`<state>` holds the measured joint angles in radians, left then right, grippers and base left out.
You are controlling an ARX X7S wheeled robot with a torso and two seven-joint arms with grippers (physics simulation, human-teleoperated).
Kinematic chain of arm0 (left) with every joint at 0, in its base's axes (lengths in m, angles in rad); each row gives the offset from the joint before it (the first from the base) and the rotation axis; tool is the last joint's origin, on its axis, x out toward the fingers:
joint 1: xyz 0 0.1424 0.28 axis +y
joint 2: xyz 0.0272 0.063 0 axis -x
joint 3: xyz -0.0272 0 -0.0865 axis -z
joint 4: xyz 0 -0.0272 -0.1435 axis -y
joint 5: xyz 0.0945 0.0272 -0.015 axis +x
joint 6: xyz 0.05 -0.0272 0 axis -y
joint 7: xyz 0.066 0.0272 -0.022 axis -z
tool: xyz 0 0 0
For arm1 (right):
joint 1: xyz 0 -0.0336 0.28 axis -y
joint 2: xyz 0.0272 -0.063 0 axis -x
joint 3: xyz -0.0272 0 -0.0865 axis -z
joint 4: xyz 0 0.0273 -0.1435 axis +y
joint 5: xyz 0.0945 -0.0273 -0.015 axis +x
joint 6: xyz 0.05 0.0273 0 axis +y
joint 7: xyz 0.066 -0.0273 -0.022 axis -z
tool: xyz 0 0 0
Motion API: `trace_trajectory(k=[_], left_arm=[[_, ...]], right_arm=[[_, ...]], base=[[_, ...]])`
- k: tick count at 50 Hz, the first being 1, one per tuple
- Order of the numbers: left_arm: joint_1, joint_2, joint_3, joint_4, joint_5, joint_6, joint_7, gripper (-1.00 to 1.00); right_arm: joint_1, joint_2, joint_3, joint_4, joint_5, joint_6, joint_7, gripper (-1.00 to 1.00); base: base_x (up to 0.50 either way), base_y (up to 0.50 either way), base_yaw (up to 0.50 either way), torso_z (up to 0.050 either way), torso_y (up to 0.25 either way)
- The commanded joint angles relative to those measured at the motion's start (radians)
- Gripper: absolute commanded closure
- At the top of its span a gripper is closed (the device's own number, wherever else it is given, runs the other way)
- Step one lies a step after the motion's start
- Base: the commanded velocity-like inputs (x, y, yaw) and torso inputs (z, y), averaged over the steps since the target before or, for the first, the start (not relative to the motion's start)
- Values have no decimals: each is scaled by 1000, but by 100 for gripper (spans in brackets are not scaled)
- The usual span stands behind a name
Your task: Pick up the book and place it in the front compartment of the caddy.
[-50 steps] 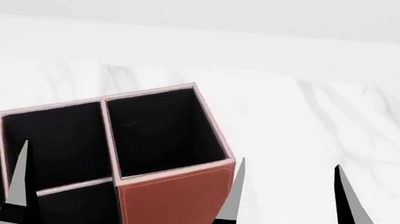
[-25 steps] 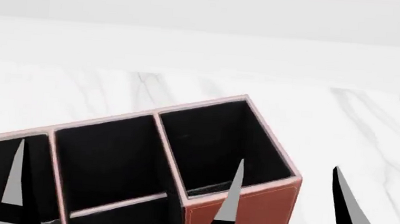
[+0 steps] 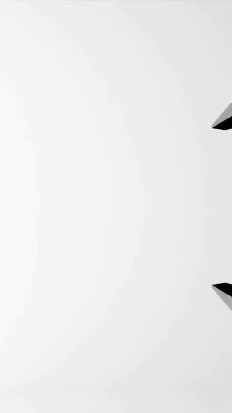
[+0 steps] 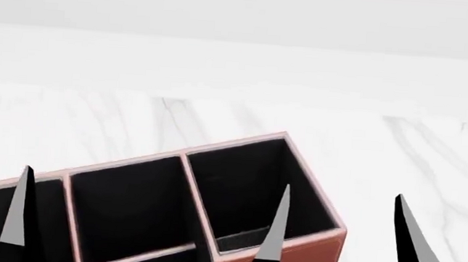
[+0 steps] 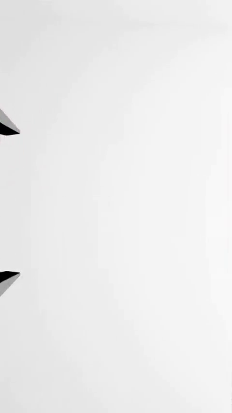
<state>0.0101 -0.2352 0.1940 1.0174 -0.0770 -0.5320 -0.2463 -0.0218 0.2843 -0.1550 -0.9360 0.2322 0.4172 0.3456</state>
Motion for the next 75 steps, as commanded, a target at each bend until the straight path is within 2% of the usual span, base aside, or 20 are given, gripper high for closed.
trace_trajectory(k=[1, 14, 19, 21, 25, 26, 28, 29, 30, 31, 32, 33, 37, 38, 44, 51, 59, 70, 71, 75], left_arm=[[3, -8, 1, 10, -18, -7, -5, -100], [-6, -17, -6, 18, -39, -12, -25, -100], [-8, 66, -130, 18, -281, -76, -25, -100], [-23, 24, -97, 29, -287, -51, -53, -100], [-40, -131, 58, 29, -198, 45, -176, -100], [-14, -113, 31, 25, -270, 72, -178, -100], [-2, -108, 31, 19, -247, 92, -201, -100], [-9, -160, 110, 23, -107, 126, -184, -100], [-6, -169, 145, 10, 1, 165, -209, -100], [28, -138, 118, -11, 14, 245, -258, -100], [25, -149, 120, 8, -18, 178, -243, -100], [36, -133, 72, -1, -159, 229, -215, -100], [51, -151, 78, -8, -209, 244, -185, -100], [62, -156, 89, -14, -229, 308, -144, -100], [48, -176, 104, -20, -383, 305, -88, -100], [-2, -200, 140, -26, -471, 284, -27, -100], [-30, -230, 178, -40, -484, 257, 11, -100], [-88, -306, 251, -30, -602, 101, 44, -100], [-94, -318, 235, -30, -722, 94, 53, -100], [-127, -353, 238, -22, -794, 46, 47, -100]], right_arm=[[0, 10, -7, 4, 1, -10, 5, -100], [7, 19, -22, 8, -1, 0, 20, -100], [14, 23, -23, -4, 7, 17, 26, -100], [14, 28, -12, -8, 14, 19, 28, -100], [12, 30, -8, -14, 16, 22, 34, -100], [16, 33, -14, -22, 12, 31, 37, -100], [17, 34, -15, -23, 12, 32, 38, -100], [17, 35, -15, -26, 13, 35, 39, -100], [17, 36, -16, -25, 13, 34, 39, -100], [15, 36, -17, -24, 13, 31, 39, -100], [16, 37, -19, -24, 12, 32, 40, -100], [16, 37, -22, -24, 11, 34, 40, -100], [16, 39, -23, -24, 13, 32, 42, -100], [16, 40, -22, -25, 14, 33, 42, -100], [19, 44, -22, -27, 19, 33, 47, -100], [24, 49, -26, -31, 24, 36, 52, -100], [25, 57, -23, -37, 34, 36, 60, -100], [29, 69, -32, -38, 40, 32, 72, -100], [30, 70, -31, -40, 42, 34, 74, -100], [32, 76, -26, -44, 50, 37, 80, -100]], base=[[0, 0, 0, 50, 0], [0, 0, 0, 50, 0], [0, 0, 0, 30, 0], [0, 0, 0, 0, 0], [0, 0, 0, 0, 0], [0, 0, 0, 0, 0], [0, 0, 0, 0, 0], [0, 0, 0, 0, 0], [0, 0, 0, 0, 0], [0, 0, 0, 0, 0], [0, 0, 0, 0, 0], [0, 0, 0, 0, 0], [0, 0, 0, 0, 0], [0, 0, 0, 0, 0], [0, 0, 0, 0, 0], [0, 0, 0, 0, 0], [0, 0, 0, 0, 0], [0, 0, 0, 0, 0], [0, 0, 0, 0, 0], [0, 0, 0, 0, 0]])
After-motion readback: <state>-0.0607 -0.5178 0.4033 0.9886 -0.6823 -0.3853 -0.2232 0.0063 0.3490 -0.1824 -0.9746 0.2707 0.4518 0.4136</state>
